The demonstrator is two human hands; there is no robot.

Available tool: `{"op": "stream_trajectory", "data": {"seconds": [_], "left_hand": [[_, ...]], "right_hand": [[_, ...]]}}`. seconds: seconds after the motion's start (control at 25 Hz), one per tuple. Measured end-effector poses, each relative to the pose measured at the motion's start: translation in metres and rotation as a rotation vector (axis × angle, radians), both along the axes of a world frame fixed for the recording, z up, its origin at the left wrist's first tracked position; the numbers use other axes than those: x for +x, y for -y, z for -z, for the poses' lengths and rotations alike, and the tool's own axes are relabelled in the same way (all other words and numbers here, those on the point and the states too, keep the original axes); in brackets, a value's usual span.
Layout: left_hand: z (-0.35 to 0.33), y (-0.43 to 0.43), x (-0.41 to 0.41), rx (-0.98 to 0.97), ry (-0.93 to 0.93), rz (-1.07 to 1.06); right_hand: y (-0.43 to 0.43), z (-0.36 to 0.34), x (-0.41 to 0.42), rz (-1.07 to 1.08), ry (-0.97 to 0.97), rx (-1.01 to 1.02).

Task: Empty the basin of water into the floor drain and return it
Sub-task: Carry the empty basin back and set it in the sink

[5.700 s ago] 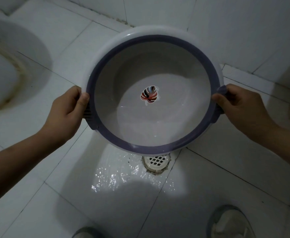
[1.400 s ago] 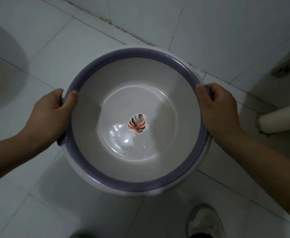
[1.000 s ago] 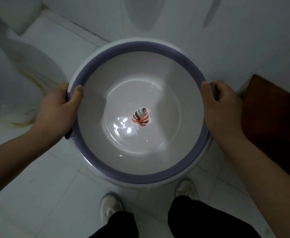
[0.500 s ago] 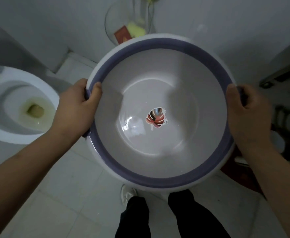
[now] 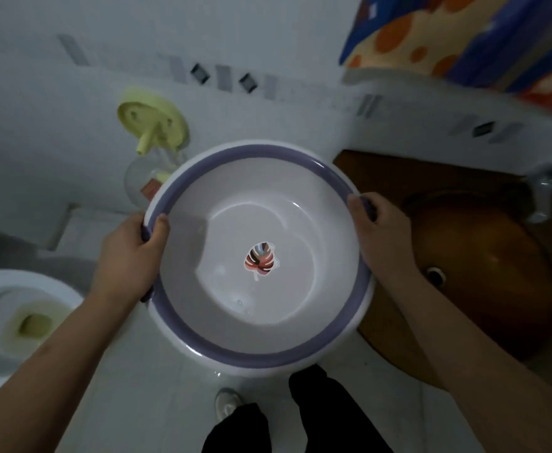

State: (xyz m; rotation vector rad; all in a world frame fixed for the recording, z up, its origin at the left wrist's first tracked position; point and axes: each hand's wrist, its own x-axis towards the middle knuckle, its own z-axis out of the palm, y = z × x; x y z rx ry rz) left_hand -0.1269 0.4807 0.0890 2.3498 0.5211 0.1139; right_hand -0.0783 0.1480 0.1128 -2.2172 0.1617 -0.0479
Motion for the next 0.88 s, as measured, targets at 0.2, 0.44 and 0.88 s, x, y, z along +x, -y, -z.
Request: {"op": "stream_trajectory", "data": {"seconds": [0.2,0.44,0.88], "left_hand": [[-0.024,0.071,0.031,-0.005,-0.005,0.125],[-0.03,0.166,0.066,0.009,-0.073,0.297],[-0.009,0.298,0.109,0.067,-0.283,0.491]], "right_hand": [[0.075,-0.027,-0.008,0.141,-0.012,-0.032],[0.166,-0.012,-0.026,0.276,-0.141,0.041],[0.302,0.04,-0.037,0.329,-0.332,0.014]]}}
